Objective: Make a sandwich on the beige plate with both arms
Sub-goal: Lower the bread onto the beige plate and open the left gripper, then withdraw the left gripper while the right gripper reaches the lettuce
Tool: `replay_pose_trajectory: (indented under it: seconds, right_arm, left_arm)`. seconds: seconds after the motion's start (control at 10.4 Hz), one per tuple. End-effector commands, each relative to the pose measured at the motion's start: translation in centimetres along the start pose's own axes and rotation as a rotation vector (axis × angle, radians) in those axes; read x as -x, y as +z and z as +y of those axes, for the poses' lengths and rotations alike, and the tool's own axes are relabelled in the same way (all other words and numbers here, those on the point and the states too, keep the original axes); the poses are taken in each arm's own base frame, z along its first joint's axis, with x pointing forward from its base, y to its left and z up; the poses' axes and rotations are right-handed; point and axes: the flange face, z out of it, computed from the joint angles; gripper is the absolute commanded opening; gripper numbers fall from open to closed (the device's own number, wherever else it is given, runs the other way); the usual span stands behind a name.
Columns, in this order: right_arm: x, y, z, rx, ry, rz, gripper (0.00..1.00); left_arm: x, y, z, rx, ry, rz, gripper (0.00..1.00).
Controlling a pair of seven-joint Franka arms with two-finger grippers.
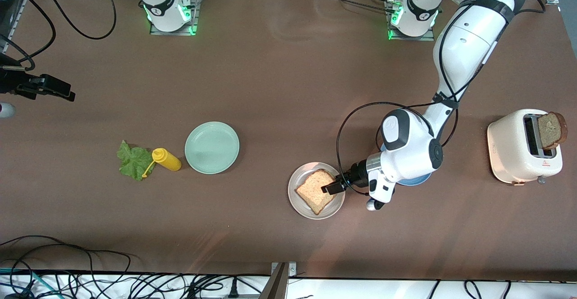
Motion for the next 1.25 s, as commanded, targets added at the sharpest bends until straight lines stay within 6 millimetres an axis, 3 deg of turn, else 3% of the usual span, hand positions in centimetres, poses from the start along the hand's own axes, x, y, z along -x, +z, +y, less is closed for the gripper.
replay_pose_trajectory:
  seconds: [0.0,0.29,0.58,0.86,1.05,1.15]
  right_arm:
    - [-0.1,-0.5,0.2,0.008,-0.009,0.006,1.0]
    - [-0.4,-0.2,0.2,0.01,-0.01,0.007,1.0]
    - [-0.4,-0.2,-0.3,0.011,-0.001,0.013,1.0]
    - [-0.5,-0.2,-0.1,0.011,0.008,0.012,1.0]
    - [-0.7,0.4,0.2,0.011,0.019,0.001,1.0]
    - [-2.3,3.5,0.1,0.015,0.019,-0.047,1.0]
  left_arm:
    - [0.1,0.2,-0.6,-0.077,0.033,-0.014,1.0]
    - [-1.1,-1.1,-2.4,-0.142,0.008,-0.064,1.0]
    - [-3.1,-6.5,-4.3,-0.339,0.067,-0.027,1.0]
    - [-5.2,-15.7,-5.9,-0.5,0.11,0.047,1.0]
    - [-4.4,-21.8,-5.3,-0.648,0.163,0.132,1.0]
    - [-4.0,-24.7,-5.1,-0.713,0.182,0.171,1.0]
